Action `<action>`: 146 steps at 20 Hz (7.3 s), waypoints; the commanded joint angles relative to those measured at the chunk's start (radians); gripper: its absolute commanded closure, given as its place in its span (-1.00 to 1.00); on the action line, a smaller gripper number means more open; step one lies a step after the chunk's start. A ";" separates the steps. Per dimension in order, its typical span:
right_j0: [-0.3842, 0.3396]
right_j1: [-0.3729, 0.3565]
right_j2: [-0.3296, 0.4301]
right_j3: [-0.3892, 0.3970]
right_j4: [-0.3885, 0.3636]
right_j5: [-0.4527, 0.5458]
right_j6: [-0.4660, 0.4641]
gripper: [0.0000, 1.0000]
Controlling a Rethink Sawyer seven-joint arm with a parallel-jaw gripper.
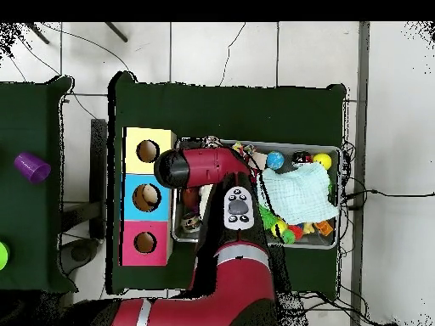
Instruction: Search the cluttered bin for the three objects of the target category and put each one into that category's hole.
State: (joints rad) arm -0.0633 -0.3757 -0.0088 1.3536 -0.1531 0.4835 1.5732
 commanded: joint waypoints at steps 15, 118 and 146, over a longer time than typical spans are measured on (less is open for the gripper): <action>-0.043 0.010 0.072 0.125 -0.057 0.073 -0.014 -1.00; -0.067 -0.275 0.212 0.508 0.045 -0.072 0.182 1.00; 0.115 -0.558 0.019 0.559 0.148 0.171 0.252 1.00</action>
State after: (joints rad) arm 0.0360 -0.9033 0.0378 1.8491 -0.0519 0.5413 1.5738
